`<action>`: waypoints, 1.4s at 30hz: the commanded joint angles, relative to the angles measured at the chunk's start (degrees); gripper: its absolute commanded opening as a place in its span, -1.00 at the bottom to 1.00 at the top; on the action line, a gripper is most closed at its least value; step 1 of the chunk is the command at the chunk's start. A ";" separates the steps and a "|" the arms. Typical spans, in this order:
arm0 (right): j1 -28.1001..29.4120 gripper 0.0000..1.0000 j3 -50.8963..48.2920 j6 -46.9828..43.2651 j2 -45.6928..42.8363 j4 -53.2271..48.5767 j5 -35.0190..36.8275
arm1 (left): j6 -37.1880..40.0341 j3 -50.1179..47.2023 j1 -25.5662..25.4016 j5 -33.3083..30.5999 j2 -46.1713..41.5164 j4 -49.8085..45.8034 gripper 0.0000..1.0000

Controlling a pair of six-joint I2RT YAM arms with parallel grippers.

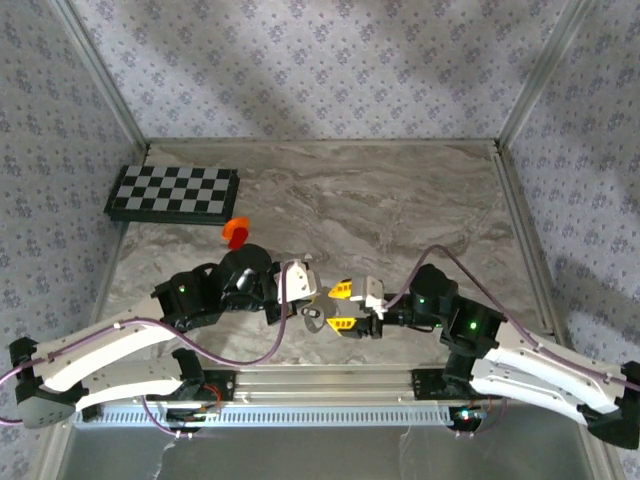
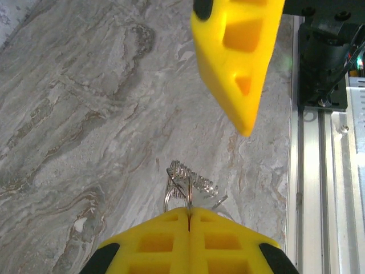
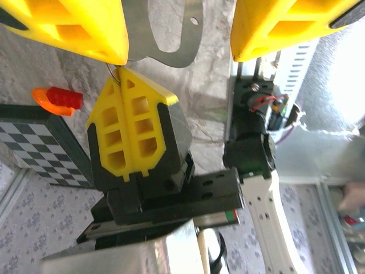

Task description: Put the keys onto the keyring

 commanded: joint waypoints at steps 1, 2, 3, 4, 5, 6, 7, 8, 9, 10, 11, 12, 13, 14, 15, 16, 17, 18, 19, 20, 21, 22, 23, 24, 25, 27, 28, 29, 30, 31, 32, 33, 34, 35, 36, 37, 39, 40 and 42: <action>1.31 0.05 1.93 -5.26 0.71 -2.72 6.98 | 1.15 3.07 -0.56 0.01 -1.58 -1.09 -1.00; 1.30 0.05 1.93 -5.35 0.66 -2.53 7.53 | 1.12 2.99 -0.59 0.22 -1.89 -1.16 -1.00; 1.37 0.05 1.98 -5.50 0.66 -2.36 8.33 | 1.11 2.89 -0.65 0.47 -2.08 -1.23 -1.00; 1.38 0.05 2.19 -5.68 0.75 -2.54 8.94 | 1.03 2.94 -0.67 0.64 -2.18 -1.24 -1.00; 1.39 0.05 2.21 -5.97 0.75 -2.62 9.62 | 1.04 2.87 -0.68 0.84 -2.29 -1.27 -1.00; 1.35 0.05 2.17 -6.28 0.83 -2.57 10.10 | 1.02 2.95 -0.67 0.99 -2.38 -1.26 -1.00; 1.29 0.05 2.26 -6.62 0.95 -2.57 10.25 | 1.02 2.92 -0.72 1.17 -2.35 -1.23 -1.00; 1.26 0.04 2.41 -6.98 1.31 -2.55 10.21 | 1.02 2.91 -0.68 1.34 -2.30 -1.14 -1.00; 1.05 0.04 2.67 -7.34 1.90 -2.73 9.76 | 1.02 3.04 -0.76 1.44 -2.17 -1.05 -1.00; 0.89 0.03 2.97 -7.48 2.31 -2.78 9.05 | 0.94 2.96 -0.75 1.69 -2.12 -0.78 -1.00; 0.57 0.02 3.30 -7.59 3.01 -2.53 8.26 | 0.85 2.92 -0.79 1.90 -2.19 -0.51 -1.00; 0.40 0.01 3.54 -7.66 3.74 -2.23 7.55 | 0.80 2.88 -0.76 2.11 -2.21 -0.14 -1.00; 0.26 0.00 3.71 -7.66 4.26 -1.98 7.04 | 0.76 2.87 -0.76 2.28 -2.21 -0.03 -1.00; 0.09 -0.01 3.99 -7.74 4.68 -1.75 6.70 | 0.69 2.87 -0.76 2.36 -2.13 -0.02 -1.00; -0.08 -0.02 4.17 -7.75 4.96 -1.61 6.19 | 0.68 2.86 -0.76 2.49 -2.04 0.01 -1.00; -0.26 -0.03 4.27 -7.75 5.17 -1.47 5.65 | 0.68 2.87 -0.76 2.47 -2.02 -0.04 -1.00; -0.53 -0.05 4.35 -7.68 5.11 -1.12 5.22 | 0.71 2.87 -0.76 2.55 -2.02 0.04 -1.00; -0.76 -0.06 4.51 -7.66 5.23 -0.91 4.86 | 0.75 2.87 -0.76 2.58 -1.96 0.04 -1.00; -1.06 -0.08 4.73 -7.65 5.49 -0.92 4.65 | 0.76 2.87 -0.78 2.71 -1.95 -0.03 -1.00; -1.25 -0.10 4.83 -7.64 5.72 -0.90 4.45 | 0.76 2.87 -0.81 2.72 -1.94 -0.12 -1.00; -1.40 -0.10 5.09 -7.69 6.02 -0.91 4.22 | 0.78 2.94 -0.76 2.85 -1.81 -0.20 -1.00; -1.50 -0.11 5.14 -7.75 6.24 -0.91 4.02 | 0.79 3.00 -0.76 2.90 -1.81 -0.22 -1.00; -1.52 -0.13 5.35 -7.62 6.52 -0.68 3.77 | 0.76 2.92 -0.76 3.04 -1.74 -0.26 -1.00; -1.57 -0.14 5.34 -7.58 6.74 -0.41 3.43 | 0.76 2.94 -0.76 3.21 -1.64 -0.24 -1.00; -1.56 -0.15 5.34 -7.44 6.96 -0.14 3.16 | 0.76 2.91 -0.76 3.23 -1.56 -0.34 -1.00; -1.68 -0.18 5.42 -7.22 7.18 0.24 2.40 | 0.76 3.02 -0.76 3.20 -1.40 -0.55 -1.00; -1.75 -0.19 5.60 -7.14 7.33 0.33 2.09 | 0.76 3.13 -0.76 3.23 -1.32 -0.65 -1.00; -1.79 -0.22 5.67 -7.13 7.50 0.37 1.86 | 0.76 3.12 -0.76 3.19 -1.28 -0.66 -1.00; -1.87 -0.24 5.77 -7.13 7.60 0.38 1.72 | 0.76 3.12 -0.77 3.20 -1.18 -0.66 -1.00; -1.92 -0.27 5.80 -7.13 7.78 0.32 1.52 | 0.76 3.13 -0.76 3.23 -1.18 -0.66 -1.00; -1.86 -0.30 5.82 -7.09 7.86 0.25 1.39 | 0.76 3.22 -0.76 3.20 -1.10 -0.65 -1.00; -1.95 -0.33 5.81 -7.04 7.96 0.25 1.25 | 0.76 3.22 -0.76 3.18 -0.92 -0.66 -1.00; -2.02 -0.36 5.76 -6.97 8.03 0.37 1.14 | 0.76 3.27 -0.76 3.16 -0.85 -0.66 -1.00; -1.96 -0.39 5.76 -6.91 8.20 0.37 1.09 | 0.69 3.22 -0.76 3.16 -0.69 -0.65 -1.00; -1.96 -0.40 5.76 -6.87 8.29 0.33 1.11 | 0.62 3.39 -0.77 3.16 -0.59 -0.70 -1.00; -2.00 -0.41 5.79 -6.81 8.32 0.29 1.18 | 0.67 3.41 -0.78 3.20 -0.49 -0.79 -1.00; -1.95 -0.44 5.80 -6.86 8.44 0.32 1.25 | 0.67 3.57 -0.77 3.33 -0.39 -0.91 -1.00; -1.95 -0.45 5.79 -6.83 8.50 0.40 1.24 | 0.67 3.57 -0.76 3.32 -0.42 -0.91 -1.00; -2.02 -0.47 5.85 -6.87 8.75 0.32 1.41 | 0.67 3.57 -0.76 3.56 -0.40 -0.83 -1.00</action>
